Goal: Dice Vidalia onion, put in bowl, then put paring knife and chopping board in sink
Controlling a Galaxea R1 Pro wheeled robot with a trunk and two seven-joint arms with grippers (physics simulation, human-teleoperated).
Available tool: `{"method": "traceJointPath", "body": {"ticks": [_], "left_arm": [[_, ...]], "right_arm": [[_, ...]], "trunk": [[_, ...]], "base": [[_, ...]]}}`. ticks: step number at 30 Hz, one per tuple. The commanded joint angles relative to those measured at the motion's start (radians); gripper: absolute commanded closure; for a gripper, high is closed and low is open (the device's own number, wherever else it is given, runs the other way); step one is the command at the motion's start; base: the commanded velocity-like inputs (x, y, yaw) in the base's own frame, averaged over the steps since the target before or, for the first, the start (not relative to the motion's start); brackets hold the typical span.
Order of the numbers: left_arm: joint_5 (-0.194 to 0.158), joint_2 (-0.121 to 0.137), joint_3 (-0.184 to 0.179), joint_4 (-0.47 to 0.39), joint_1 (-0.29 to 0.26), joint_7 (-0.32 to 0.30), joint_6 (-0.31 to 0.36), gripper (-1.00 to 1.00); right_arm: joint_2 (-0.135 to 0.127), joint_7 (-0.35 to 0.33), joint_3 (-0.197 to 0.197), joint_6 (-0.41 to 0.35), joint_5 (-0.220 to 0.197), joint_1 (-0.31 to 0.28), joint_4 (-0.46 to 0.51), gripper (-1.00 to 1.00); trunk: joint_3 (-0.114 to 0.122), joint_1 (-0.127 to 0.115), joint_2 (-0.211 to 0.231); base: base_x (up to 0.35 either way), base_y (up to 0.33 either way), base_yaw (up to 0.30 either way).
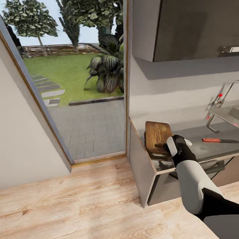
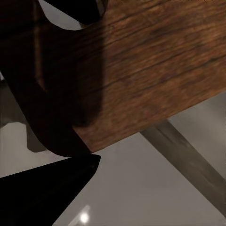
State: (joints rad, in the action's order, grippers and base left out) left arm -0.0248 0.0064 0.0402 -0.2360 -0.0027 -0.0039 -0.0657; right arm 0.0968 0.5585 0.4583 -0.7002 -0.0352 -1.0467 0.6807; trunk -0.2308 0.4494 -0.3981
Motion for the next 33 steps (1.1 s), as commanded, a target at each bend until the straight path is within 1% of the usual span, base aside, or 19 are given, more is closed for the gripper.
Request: {"method": "traceJointPath", "body": {"ticks": [1,10,20,26,30,33], "left_arm": [[-0.003,0.0,0.004,0.016,0.0,-0.001,-0.003,-1.0],[-0.004,0.005,0.004,0.063,0.0,-0.001,-0.003,-1.0],[-0.001,0.013,0.004,0.136,0.0,0.002,-0.003,-1.0],[-0.001,0.023,0.003,0.211,0.0,0.004,-0.002,-1.0],[-0.001,0.025,0.003,0.245,0.0,0.004,-0.002,-1.0],[-0.001,0.026,0.003,0.255,0.0,0.004,-0.003,-1.0]], "right_arm": [[0.002,0.0,0.003,-0.002,-0.002,-0.001,0.001,1.0],[0.007,-0.006,0.002,-0.002,-0.003,-0.001,-0.002,1.0],[0.003,-0.006,0.002,-0.002,-0.005,-0.001,-0.019,1.0],[0.003,-0.007,0.002,-0.002,-0.005,-0.001,-0.019,1.0],[0.003,-0.008,0.002,-0.002,-0.005,-0.001,-0.02,1.0],[0.003,-0.008,0.002,-0.001,-0.004,-0.001,-0.023,1.0]], "trunk": [[-0.002,0.001,-0.002],[-0.002,0.001,-0.002],[-0.002,0.001,-0.002],[-0.002,0.001,-0.002],[-0.002,0.001,-0.002],[-0.002,0.001,-0.002]], "base": [[0.0,0.0,0.0],[0.0,0.0,0.0],[0.0,0.0,0.0],[0.0,0.0,0.0],[0.0,0.0,0.0],[0.0,0.0,0.0]]}}
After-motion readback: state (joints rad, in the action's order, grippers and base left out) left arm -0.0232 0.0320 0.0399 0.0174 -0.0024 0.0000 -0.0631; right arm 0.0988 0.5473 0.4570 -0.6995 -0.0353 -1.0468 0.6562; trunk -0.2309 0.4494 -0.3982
